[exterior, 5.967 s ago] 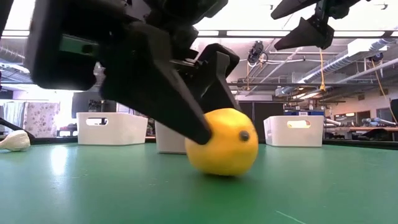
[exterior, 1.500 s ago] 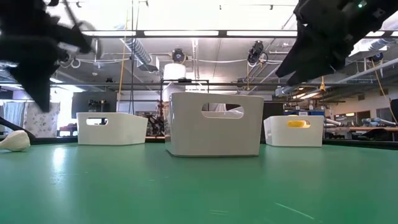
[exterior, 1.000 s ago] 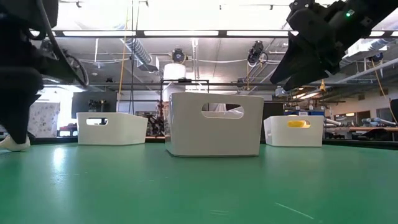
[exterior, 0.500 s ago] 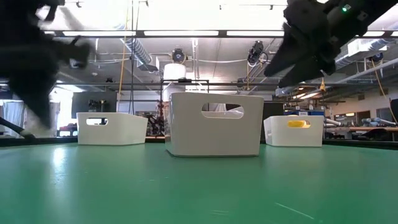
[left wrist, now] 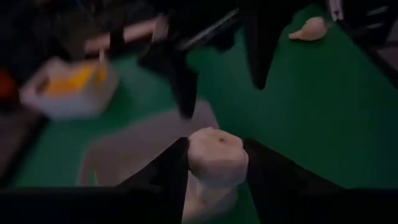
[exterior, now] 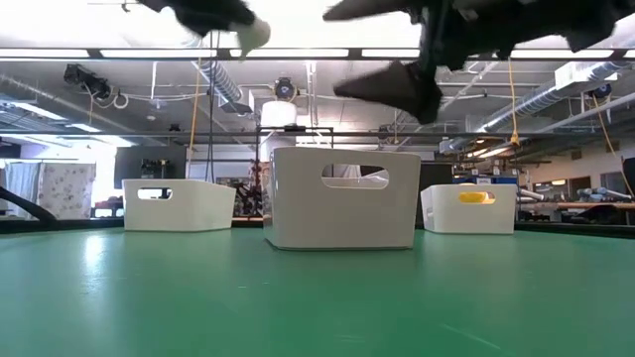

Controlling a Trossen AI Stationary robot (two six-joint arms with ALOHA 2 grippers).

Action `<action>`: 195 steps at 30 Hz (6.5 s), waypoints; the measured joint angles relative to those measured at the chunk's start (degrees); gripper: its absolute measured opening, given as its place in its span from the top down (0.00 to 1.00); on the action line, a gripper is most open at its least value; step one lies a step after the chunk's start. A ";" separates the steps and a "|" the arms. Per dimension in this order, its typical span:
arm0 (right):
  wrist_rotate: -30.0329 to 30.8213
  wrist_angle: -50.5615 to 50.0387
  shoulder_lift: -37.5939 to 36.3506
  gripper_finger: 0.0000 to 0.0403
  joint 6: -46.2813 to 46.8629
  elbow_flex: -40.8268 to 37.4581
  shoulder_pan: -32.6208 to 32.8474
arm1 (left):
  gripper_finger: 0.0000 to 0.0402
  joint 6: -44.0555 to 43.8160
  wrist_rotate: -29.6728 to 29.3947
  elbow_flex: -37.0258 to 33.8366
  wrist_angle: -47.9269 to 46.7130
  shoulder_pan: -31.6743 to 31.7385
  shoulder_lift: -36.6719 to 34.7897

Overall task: Sort produce into baskets
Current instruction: Put the garlic into the gray bin

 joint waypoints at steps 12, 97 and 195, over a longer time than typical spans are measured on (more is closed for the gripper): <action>-6.51 5.97 0.47 0.20 -0.14 0.00 -3.10 | 0.63 20.02 -4.43 0.00 15.75 0.73 6.99; -1.06 -12.56 0.46 0.34 -3.40 -0.04 -10.01 | 0.71 -55.72 27.10 -6.10 -54.57 -15.40 3.21; 13.31 3.23 0.51 0.92 -17.99 -0.02 -5.18 | 0.32 -50.30 32.06 7.80 -41.46 -9.34 6.19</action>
